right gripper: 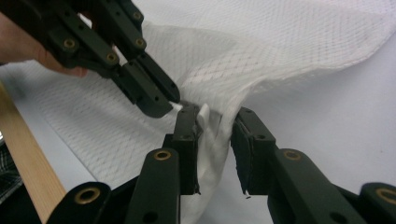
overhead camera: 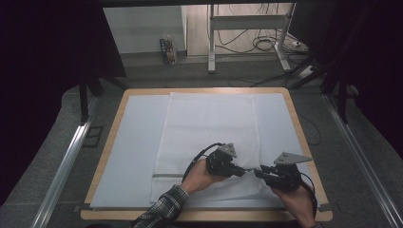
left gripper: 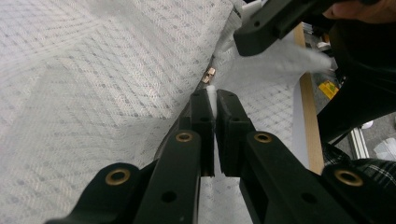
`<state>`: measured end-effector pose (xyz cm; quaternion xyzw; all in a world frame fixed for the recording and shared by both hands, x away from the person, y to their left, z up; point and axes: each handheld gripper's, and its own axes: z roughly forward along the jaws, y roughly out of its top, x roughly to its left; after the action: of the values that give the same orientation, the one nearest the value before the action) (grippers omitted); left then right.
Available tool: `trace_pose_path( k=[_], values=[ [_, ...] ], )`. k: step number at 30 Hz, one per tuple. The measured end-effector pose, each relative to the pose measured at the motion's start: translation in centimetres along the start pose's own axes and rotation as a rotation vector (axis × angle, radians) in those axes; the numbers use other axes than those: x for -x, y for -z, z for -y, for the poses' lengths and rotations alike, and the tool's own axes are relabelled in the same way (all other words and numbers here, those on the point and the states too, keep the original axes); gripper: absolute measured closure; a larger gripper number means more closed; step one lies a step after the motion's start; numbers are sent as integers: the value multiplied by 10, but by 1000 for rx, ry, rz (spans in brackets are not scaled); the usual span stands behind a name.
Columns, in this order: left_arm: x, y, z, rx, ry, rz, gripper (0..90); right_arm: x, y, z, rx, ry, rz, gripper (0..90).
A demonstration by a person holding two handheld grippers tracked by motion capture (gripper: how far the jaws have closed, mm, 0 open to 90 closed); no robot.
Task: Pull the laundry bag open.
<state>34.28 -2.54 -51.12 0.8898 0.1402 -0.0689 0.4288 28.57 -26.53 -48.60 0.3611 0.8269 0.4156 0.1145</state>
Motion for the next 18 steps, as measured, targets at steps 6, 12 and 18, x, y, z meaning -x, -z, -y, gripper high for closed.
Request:
trace_pose_path(
  k=[6,12,18],
  values=[
    [-1,-4,0,-7,2,-9,859,4,-2,-1,-13,-39,-23,848],
    [1,-12,-1,-17,2,-26,844,5,0,-2,11,-65,-31,853],
    [0,-13,-2,-19,11,-25,864,6,0,-2,11,-70,-32,853]
  ],
)
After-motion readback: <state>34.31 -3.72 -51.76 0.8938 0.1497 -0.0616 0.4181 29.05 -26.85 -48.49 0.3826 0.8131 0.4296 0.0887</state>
